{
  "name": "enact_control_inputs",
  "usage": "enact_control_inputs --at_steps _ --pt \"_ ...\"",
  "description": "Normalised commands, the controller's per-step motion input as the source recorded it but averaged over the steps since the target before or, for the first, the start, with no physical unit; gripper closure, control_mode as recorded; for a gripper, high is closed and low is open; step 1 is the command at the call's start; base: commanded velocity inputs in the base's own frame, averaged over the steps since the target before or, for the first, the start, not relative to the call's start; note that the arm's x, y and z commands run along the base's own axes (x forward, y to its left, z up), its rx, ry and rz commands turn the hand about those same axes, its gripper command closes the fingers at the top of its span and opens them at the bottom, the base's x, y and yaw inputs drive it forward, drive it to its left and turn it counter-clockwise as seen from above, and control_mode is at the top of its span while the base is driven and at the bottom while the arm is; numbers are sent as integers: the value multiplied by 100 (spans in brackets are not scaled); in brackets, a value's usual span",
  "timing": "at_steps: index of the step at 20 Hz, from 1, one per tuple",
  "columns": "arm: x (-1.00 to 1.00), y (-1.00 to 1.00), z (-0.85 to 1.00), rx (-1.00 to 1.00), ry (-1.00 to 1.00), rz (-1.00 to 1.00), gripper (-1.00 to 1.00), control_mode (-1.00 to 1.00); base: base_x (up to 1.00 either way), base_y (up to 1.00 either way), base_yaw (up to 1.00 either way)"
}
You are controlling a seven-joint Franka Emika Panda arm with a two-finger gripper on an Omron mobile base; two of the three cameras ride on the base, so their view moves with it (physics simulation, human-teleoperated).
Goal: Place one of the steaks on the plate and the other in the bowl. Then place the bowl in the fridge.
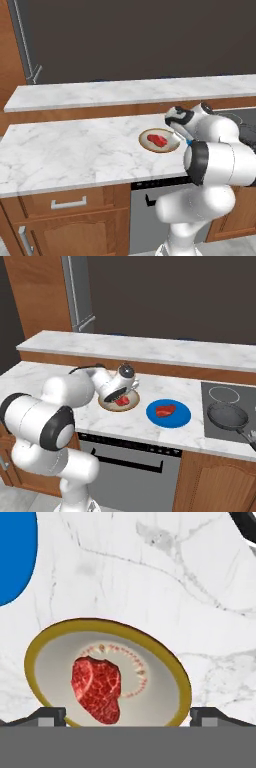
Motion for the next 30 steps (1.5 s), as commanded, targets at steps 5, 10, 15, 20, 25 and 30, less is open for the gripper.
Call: enact_control_inputs --at_steps 5,10,15,20,25,30 --pt "-19 2 51 0 0 -6 -100 -100 0 0 0" --pt "0 0 47 0 0 46 -100 -100 0 0 0" --pt "-14 0 11 -2 -4 67 -100 -100 0 0 0" --pt "-32 0 36 -23 -20 65 -100 -100 0 0 0" --pt "-37 0 58 -42 -42 52 -100 -100 0 0 0" --pt "-41 0 29 -48 -56 46 -100 -100 0 0 0"
